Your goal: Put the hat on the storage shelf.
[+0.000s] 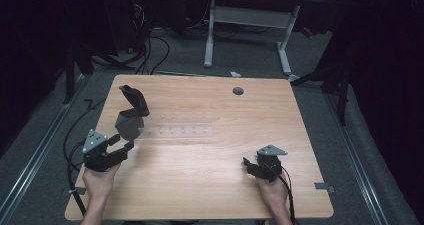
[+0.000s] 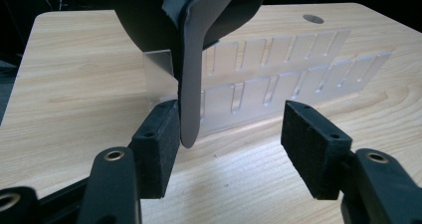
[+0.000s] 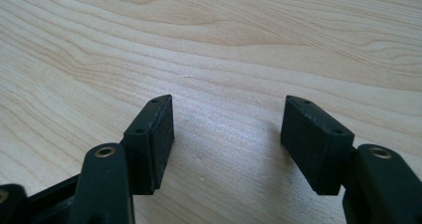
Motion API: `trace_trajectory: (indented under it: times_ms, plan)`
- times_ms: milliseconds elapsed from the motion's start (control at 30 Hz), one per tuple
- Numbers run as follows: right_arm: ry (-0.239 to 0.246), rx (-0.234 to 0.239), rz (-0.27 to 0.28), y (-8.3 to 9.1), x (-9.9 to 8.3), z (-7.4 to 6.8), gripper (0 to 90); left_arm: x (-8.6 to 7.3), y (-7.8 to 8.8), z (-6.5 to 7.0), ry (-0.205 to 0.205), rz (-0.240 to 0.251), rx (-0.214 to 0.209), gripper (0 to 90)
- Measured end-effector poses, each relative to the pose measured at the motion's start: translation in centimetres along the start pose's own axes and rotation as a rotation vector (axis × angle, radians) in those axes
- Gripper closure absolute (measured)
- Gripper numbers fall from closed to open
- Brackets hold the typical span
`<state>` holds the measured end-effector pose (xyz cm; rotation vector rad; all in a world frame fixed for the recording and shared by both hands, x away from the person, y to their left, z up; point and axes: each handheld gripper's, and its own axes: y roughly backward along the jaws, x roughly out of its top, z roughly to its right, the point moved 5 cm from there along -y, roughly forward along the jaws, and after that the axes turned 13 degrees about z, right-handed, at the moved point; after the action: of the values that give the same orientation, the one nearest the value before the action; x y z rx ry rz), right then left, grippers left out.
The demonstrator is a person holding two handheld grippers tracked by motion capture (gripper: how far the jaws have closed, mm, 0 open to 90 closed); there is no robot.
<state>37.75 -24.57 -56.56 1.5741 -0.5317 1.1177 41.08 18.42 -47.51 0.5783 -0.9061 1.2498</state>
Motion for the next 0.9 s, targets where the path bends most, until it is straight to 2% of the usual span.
trace_trajectory:
  times_ms: [133,233,333,633,900]
  plan:
    - [0.000,0.000,0.000,0.0,0.0,0.0,38.2,-0.2,0.6,0.2,0.000,-0.002,-0.003,40.8]
    - [0.000,0.000,0.000,0.0,0.0,0.0,38.2,-0.9,0.9,0.3,-0.047,-0.024,-0.004,40.4]
    - [0.000,0.000,0.000,0.0,0.0,0.0,38.1,-1.2,1.2,0.5,-0.062,-0.033,-0.008,40.3]
    - [0.000,0.000,0.000,0.0,0.0,0.0,38.1,-1.6,2.4,1.4,-0.045,-0.029,-0.029,40.3]
    - [0.000,0.001,0.000,0.0,0.0,0.0,38.0,-2.4,2.8,2.8,-0.030,-0.051,-0.068,40.4]
